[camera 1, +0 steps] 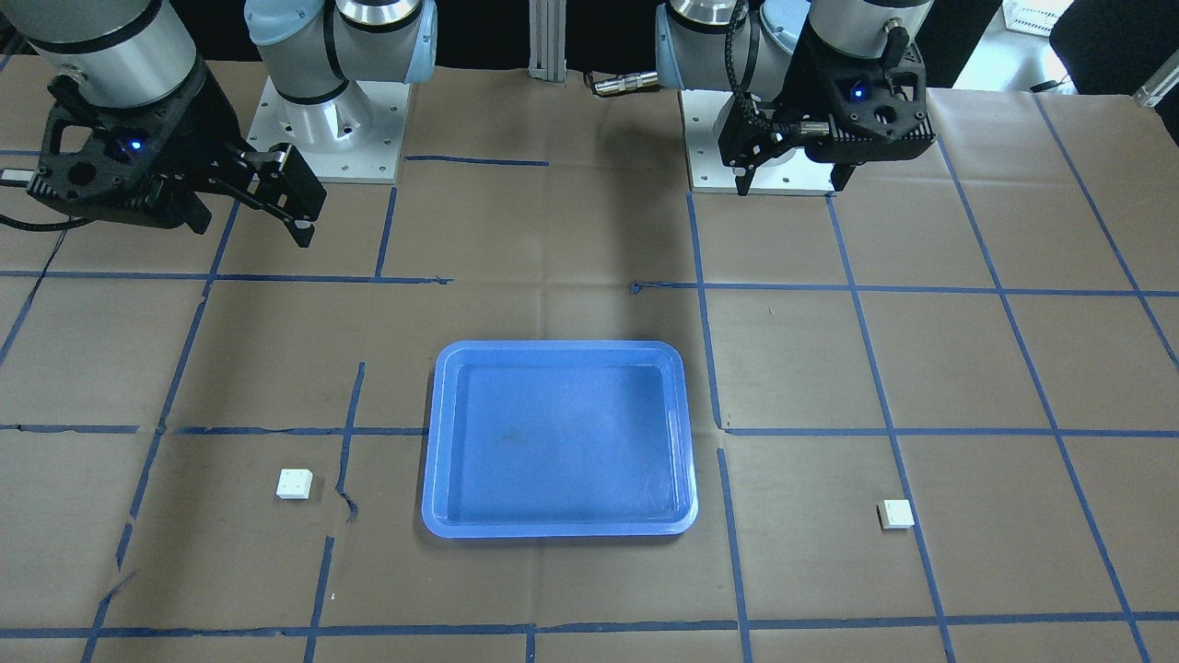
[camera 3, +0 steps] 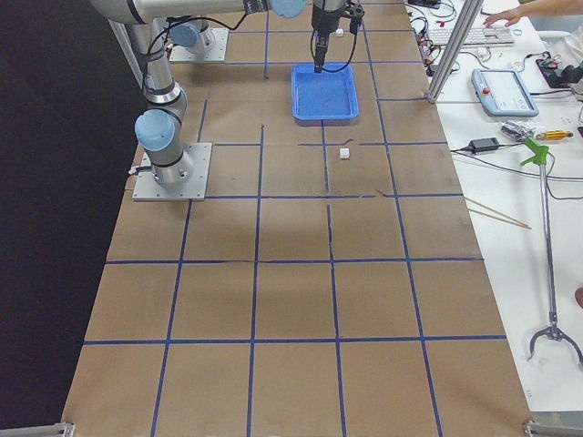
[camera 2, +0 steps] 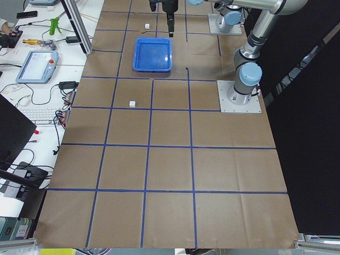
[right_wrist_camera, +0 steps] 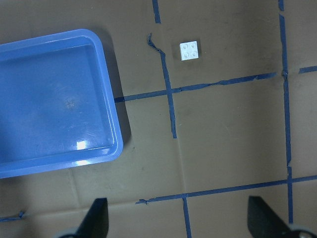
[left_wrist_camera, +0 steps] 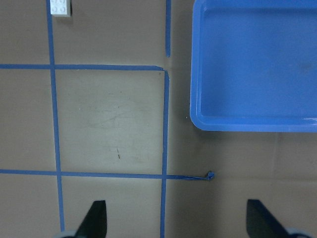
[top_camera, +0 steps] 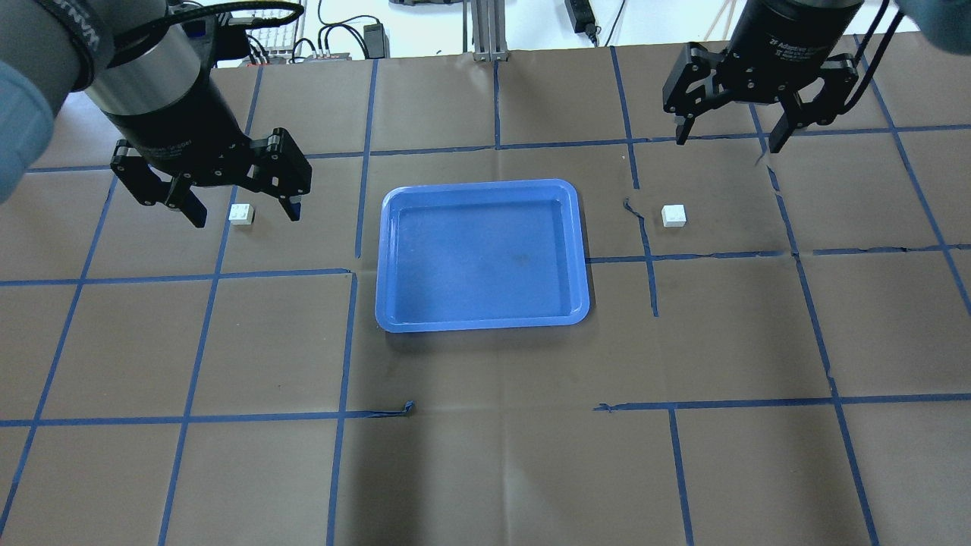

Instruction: Assemble white blocks and place on blue tray

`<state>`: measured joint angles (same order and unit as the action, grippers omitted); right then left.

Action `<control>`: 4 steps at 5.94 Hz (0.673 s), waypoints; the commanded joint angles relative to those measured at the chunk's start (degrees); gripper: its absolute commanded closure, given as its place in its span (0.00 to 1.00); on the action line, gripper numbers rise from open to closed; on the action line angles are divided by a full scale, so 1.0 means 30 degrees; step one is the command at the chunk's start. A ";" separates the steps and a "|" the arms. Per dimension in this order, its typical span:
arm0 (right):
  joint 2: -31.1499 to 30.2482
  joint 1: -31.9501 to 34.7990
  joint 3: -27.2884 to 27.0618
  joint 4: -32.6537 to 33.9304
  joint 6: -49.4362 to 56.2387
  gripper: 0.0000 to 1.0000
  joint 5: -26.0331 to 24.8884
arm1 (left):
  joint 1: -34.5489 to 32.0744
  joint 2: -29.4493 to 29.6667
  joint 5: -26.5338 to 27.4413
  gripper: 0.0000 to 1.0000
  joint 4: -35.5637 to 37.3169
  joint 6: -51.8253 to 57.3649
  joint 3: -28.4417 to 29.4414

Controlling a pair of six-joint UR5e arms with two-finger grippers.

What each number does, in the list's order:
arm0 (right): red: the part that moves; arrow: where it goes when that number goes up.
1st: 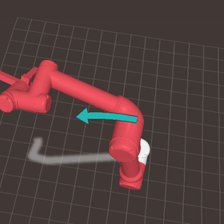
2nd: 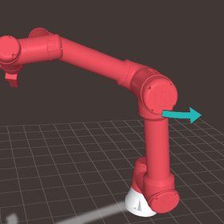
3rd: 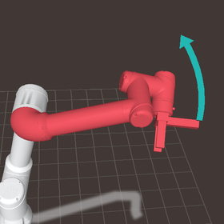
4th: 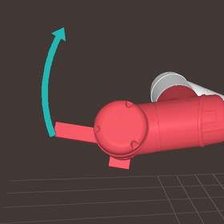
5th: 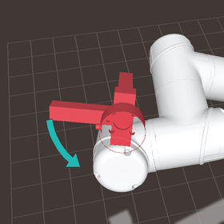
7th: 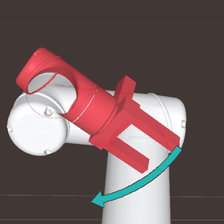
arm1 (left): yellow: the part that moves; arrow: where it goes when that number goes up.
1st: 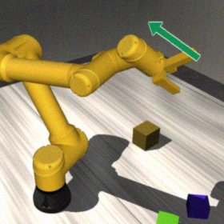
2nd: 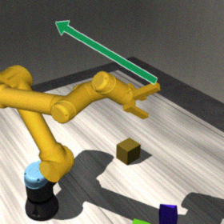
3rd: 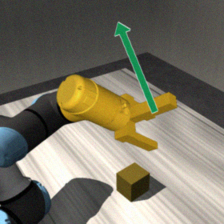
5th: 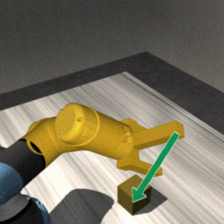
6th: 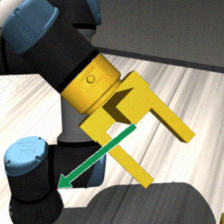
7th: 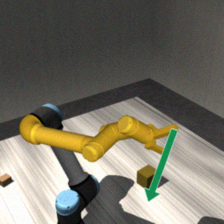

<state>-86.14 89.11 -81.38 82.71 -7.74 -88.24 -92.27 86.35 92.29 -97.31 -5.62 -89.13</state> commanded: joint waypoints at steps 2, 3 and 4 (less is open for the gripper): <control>0.0002 -0.0025 -0.0002 -0.0058 -0.0116 0.00 -0.0001 | -0.0006 -0.0218 -0.0001 0.01 -0.0025 -0.0001 -0.0054; -0.0027 -0.0025 -0.0002 -0.0088 -0.0116 0.00 -0.0001 | 0.0023 -0.0189 -0.0031 0.01 0.0062 -0.0001 0.0003; -0.0114 -0.0025 -0.0002 -0.0117 -0.0116 0.00 -0.0030 | 0.0052 -0.0160 -0.0031 0.01 0.0179 -0.0030 0.0004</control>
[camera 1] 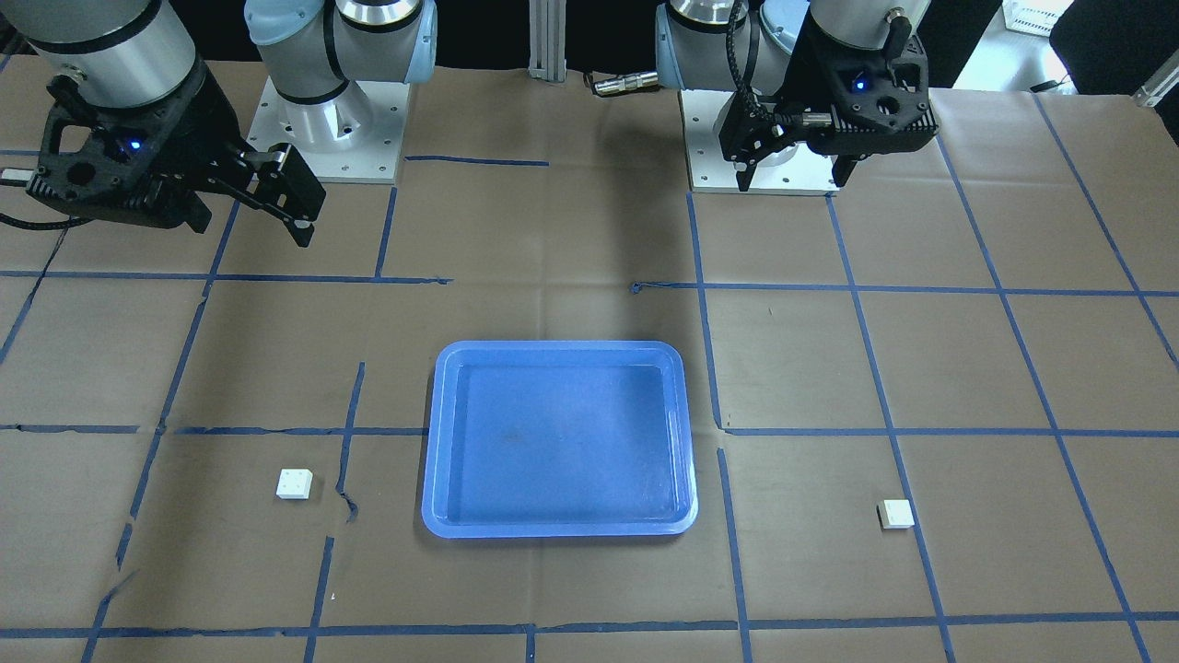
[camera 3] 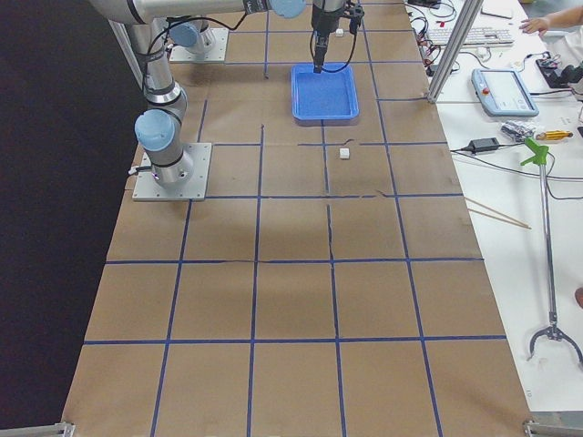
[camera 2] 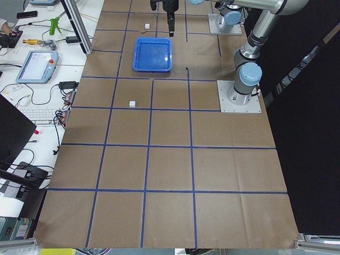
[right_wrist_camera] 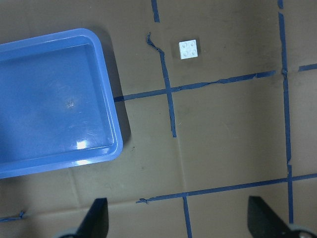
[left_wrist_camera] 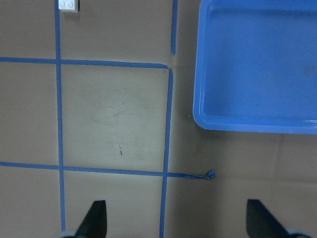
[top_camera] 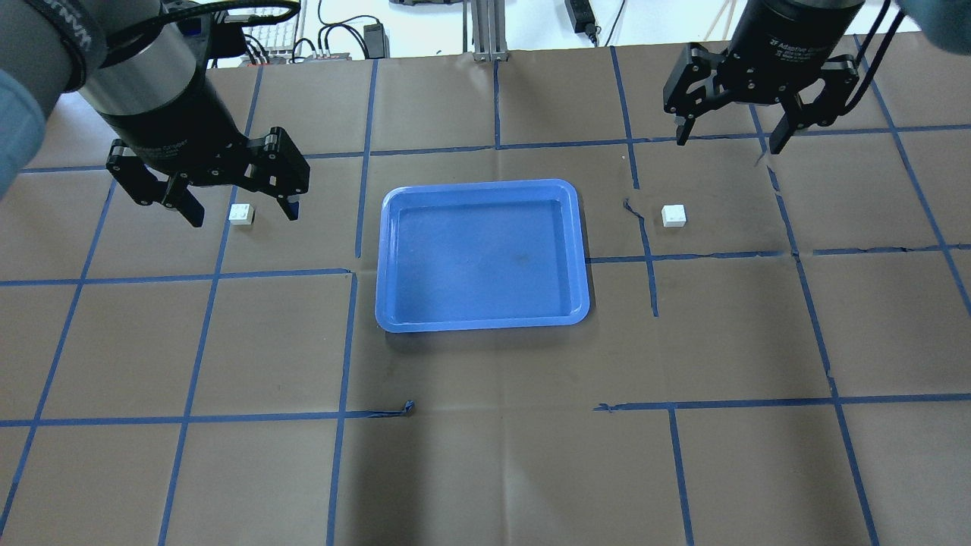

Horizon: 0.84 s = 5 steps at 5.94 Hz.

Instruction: Assemble white blocks and place on blue tray

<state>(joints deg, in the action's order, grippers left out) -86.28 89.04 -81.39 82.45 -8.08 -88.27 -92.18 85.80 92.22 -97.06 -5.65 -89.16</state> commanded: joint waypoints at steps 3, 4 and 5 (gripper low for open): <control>-0.0127 -0.0061 0.0029 -0.0561 0.4882 0.00 -0.0314 | 0.0287 0.0111 -0.0009 0.01 0.0655 -0.0019 -0.0045; -0.0069 -0.0236 0.0029 -0.0385 0.8312 0.00 -0.0256 | 0.0375 0.0111 -0.0009 0.01 0.0683 -0.0019 -0.0045; 0.0163 -0.0238 0.0058 0.0458 1.1768 0.00 -0.0256 | 0.0579 0.0140 -0.0096 0.01 0.0684 -0.0019 0.0013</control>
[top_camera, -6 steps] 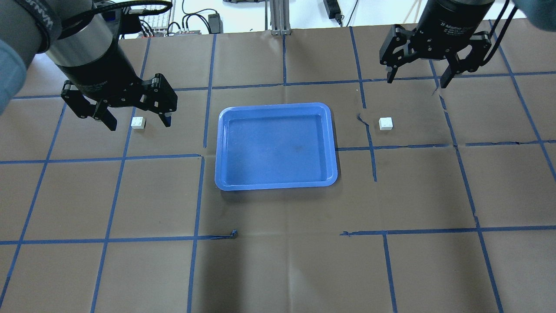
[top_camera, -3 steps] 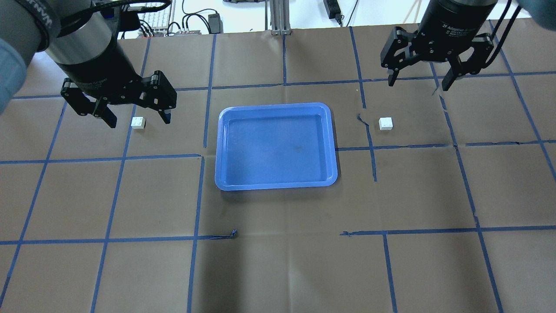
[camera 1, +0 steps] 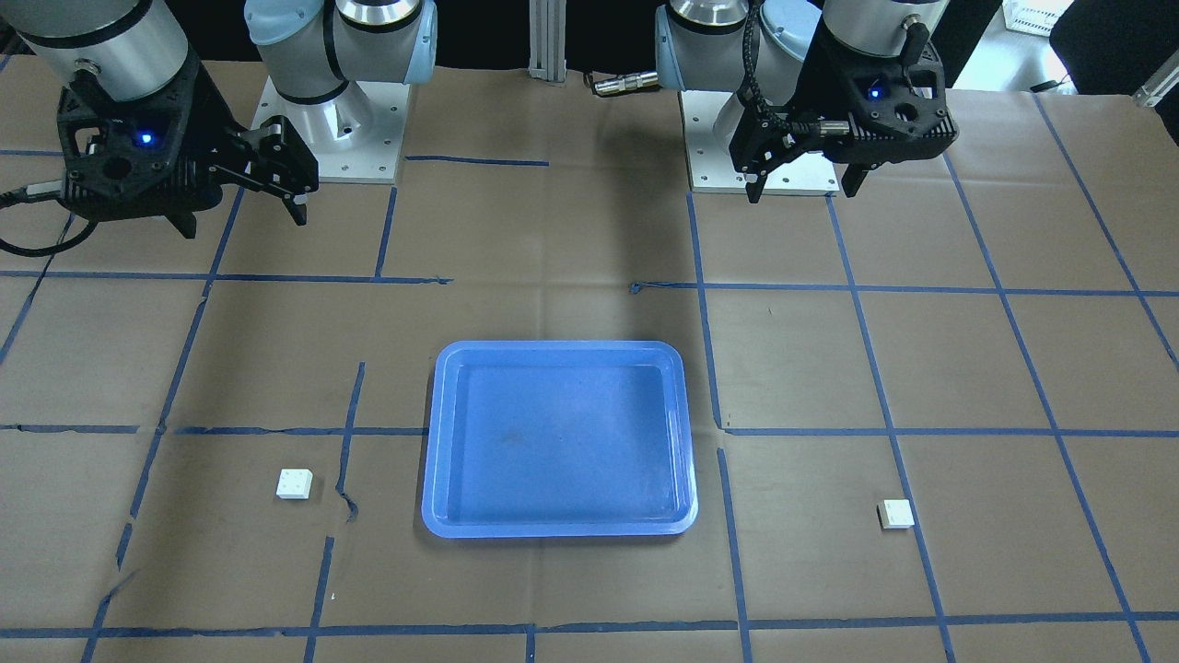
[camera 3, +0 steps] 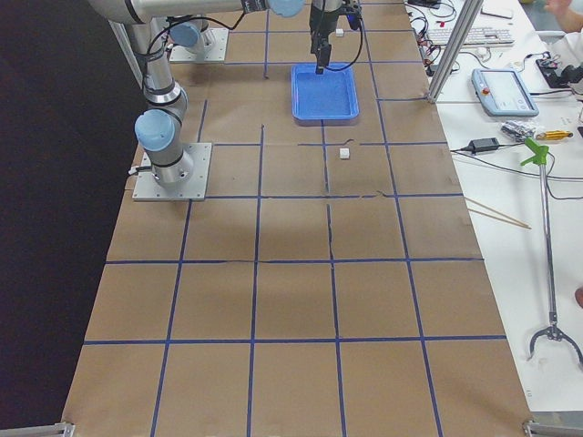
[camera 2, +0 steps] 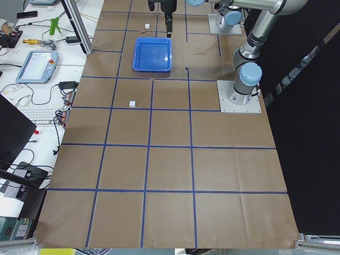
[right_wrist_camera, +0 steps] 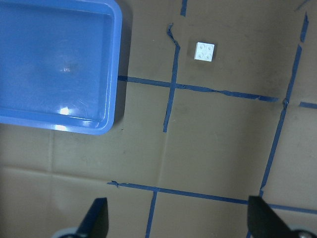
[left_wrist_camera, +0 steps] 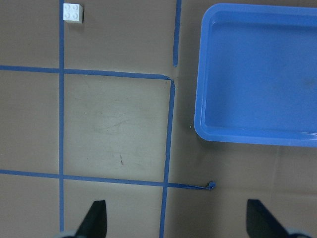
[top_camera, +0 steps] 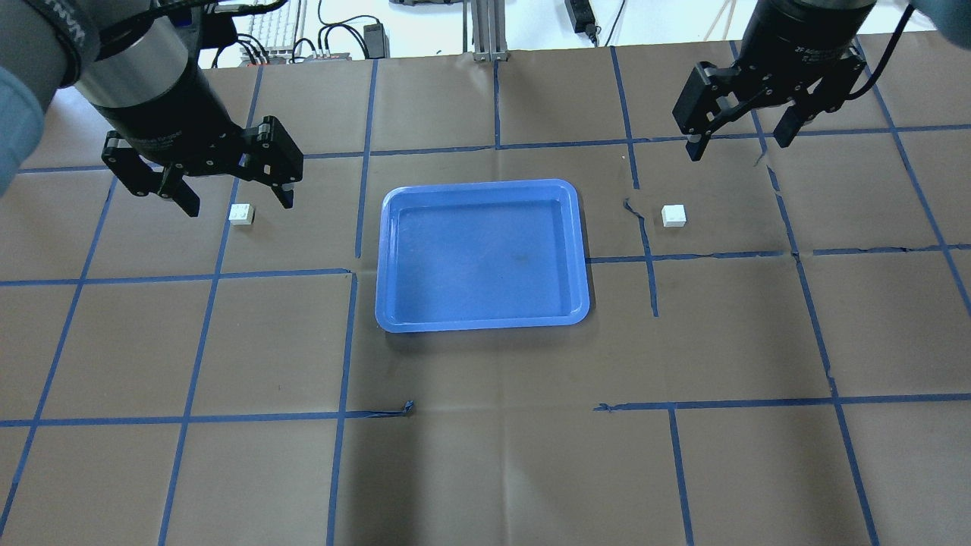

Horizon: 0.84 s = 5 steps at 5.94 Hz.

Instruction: Assemble white blocks and place on blue tray

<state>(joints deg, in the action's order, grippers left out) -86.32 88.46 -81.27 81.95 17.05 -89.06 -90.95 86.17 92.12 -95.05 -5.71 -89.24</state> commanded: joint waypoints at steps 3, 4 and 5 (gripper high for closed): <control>0.1553 -0.0597 0.0164 0.2918 1.5726 0.00 0.0096 | 0.0199 0.0191 0.0144 0.01 0.0013 0.0145 -0.0633; 0.1788 -0.1182 0.0310 0.2948 1.9415 0.00 0.0241 | 0.0867 0.0744 0.0173 0.01 0.0013 0.0407 -0.0721; 0.2487 -0.2203 0.0717 0.3064 2.3947 0.00 0.0301 | 0.1859 0.2084 0.0058 0.01 0.1057 0.0700 0.0003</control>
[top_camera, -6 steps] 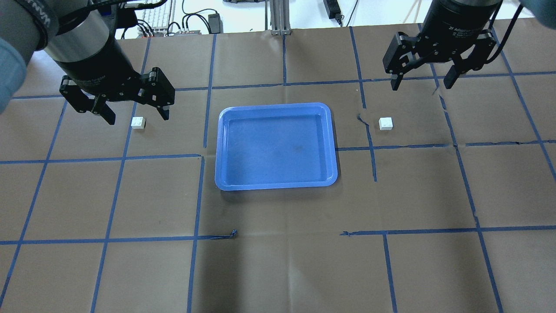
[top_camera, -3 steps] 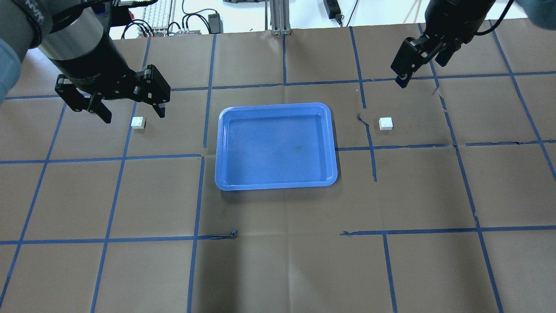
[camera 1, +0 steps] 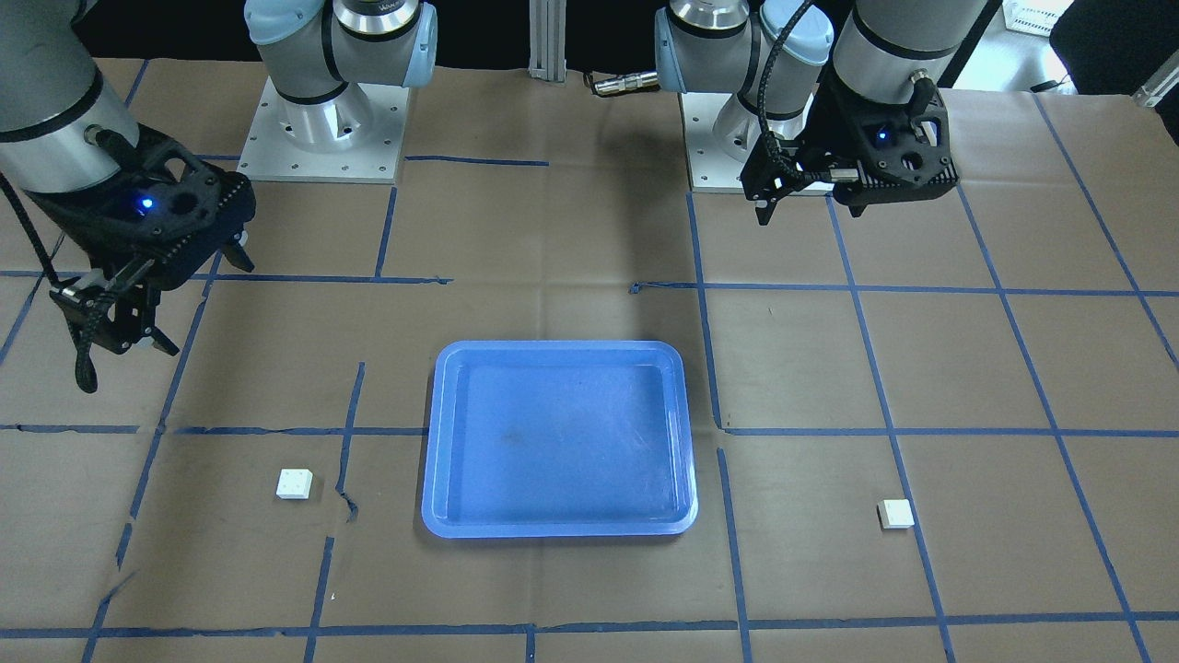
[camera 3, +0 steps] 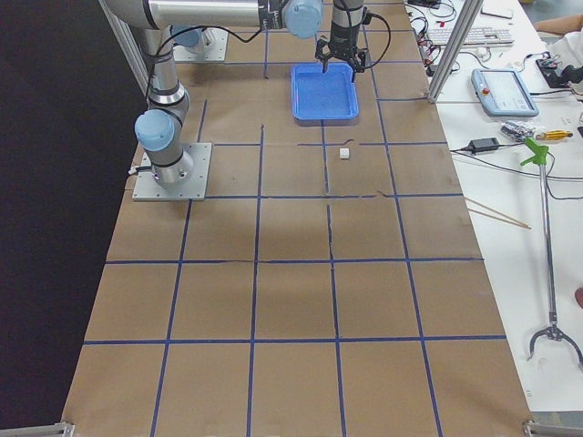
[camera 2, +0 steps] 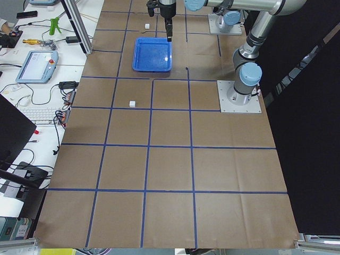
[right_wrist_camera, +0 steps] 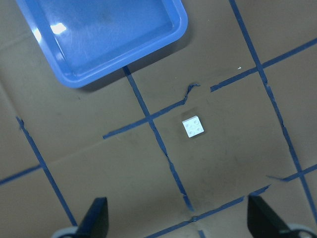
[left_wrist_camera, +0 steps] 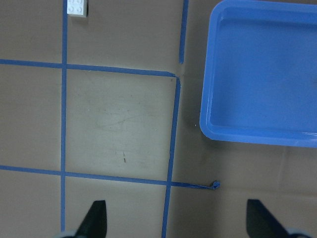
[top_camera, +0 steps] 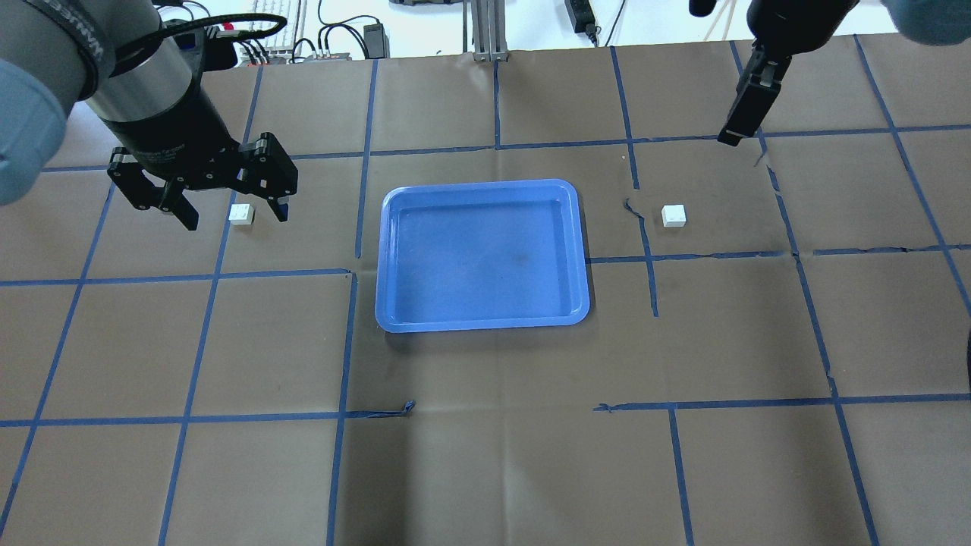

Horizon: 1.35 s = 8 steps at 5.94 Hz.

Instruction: Assemble white blocks and place on blue tray

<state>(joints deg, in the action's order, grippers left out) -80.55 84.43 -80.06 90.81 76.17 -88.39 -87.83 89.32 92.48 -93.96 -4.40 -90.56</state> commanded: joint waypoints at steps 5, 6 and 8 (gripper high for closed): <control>0.2645 -0.4259 -0.2043 0.0925 1.2301 0.01 0.7738 | 0.4812 0.8268 -0.0328 0.01 1.0644 0.7001 -0.0079; 0.3319 -0.4847 -0.3331 0.2035 1.2894 0.00 0.8625 | 0.4931 0.9704 -0.0358 0.01 1.2636 0.7237 -0.0193; 0.5248 -0.4912 -0.5008 0.6535 1.2843 0.00 0.9746 | 0.4962 1.1557 -0.0387 0.03 1.4031 0.7562 -0.0282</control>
<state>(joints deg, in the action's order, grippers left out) -67.98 69.90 -92.78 104.00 114.67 -60.38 -73.01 121.21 91.43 -53.62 18.01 -91.28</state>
